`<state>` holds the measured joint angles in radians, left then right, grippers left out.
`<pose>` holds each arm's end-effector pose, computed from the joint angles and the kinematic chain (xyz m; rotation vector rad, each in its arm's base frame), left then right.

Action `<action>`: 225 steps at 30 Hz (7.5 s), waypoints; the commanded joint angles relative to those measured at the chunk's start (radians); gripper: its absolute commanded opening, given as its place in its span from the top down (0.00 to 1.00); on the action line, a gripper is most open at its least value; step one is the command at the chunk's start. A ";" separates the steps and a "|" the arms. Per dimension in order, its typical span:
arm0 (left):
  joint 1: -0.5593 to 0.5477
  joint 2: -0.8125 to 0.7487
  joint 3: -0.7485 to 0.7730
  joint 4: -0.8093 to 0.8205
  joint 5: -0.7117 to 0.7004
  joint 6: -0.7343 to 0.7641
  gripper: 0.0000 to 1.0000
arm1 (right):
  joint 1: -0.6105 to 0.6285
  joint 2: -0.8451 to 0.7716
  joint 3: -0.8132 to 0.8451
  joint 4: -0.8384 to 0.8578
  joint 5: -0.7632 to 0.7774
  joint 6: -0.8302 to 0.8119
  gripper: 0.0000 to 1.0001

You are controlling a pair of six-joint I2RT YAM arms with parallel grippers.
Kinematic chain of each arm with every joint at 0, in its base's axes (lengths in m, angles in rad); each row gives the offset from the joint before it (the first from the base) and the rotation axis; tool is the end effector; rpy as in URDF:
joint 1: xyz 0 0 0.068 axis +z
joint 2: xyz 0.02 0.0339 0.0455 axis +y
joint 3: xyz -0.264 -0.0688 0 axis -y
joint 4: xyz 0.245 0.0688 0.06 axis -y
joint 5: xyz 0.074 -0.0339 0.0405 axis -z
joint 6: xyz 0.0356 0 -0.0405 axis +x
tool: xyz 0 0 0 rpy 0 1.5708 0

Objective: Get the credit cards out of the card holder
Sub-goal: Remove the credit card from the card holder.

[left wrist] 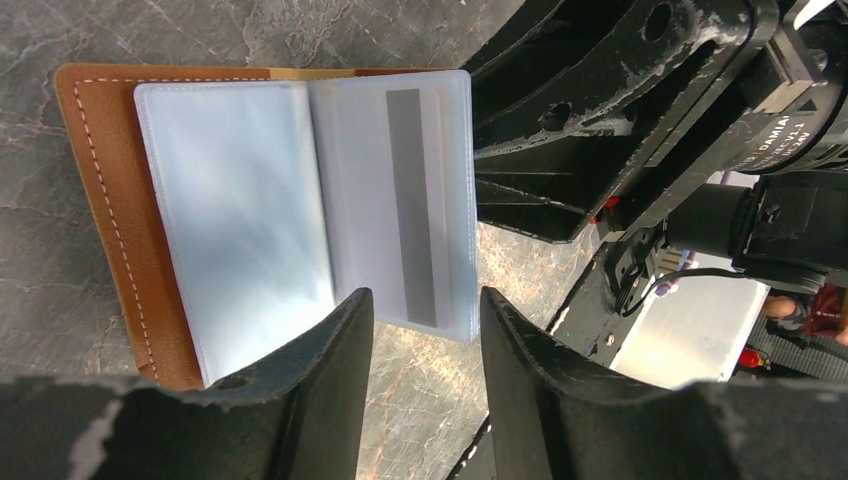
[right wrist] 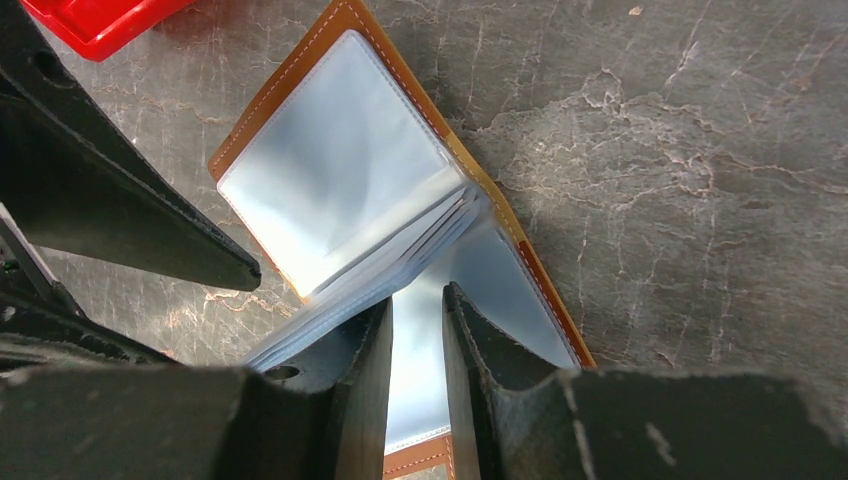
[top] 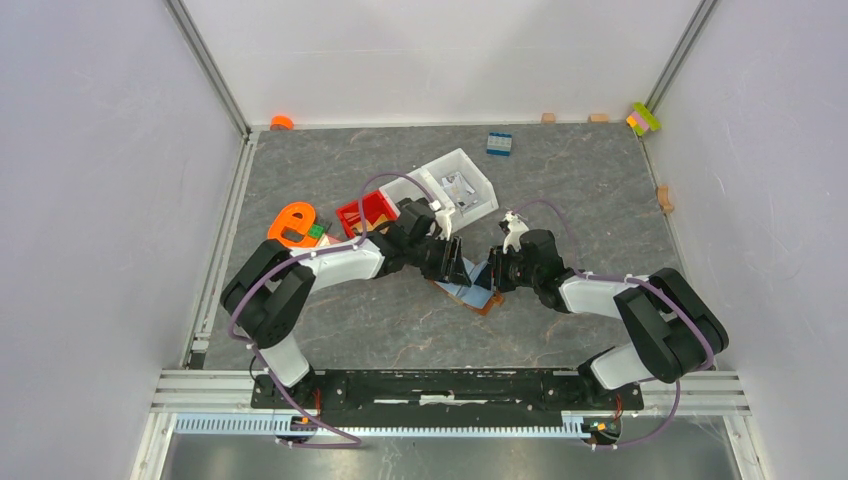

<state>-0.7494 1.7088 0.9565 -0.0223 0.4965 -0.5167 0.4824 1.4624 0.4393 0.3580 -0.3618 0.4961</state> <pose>0.2457 -0.2518 0.1777 0.5639 2.4916 -1.1511 0.2198 0.1293 0.1318 -0.1925 2.3448 0.9142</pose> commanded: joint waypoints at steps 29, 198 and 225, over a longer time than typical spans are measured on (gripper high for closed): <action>0.026 0.005 0.027 -0.031 -0.070 0.010 0.88 | 0.007 -0.124 -0.005 -0.019 0.088 -0.020 0.70; 0.117 -0.261 -0.329 0.761 0.231 -0.287 0.98 | 0.048 -0.555 -0.139 0.165 0.049 -0.042 0.79; 0.117 -0.326 -0.434 1.111 0.298 -0.395 0.98 | -0.070 -0.454 -0.242 0.616 -0.311 0.239 0.68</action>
<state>-0.6308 1.4258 0.5228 0.9161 0.7395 -0.8600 0.4305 1.0031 0.2260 0.8787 -0.6334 0.6853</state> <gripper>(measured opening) 0.053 0.353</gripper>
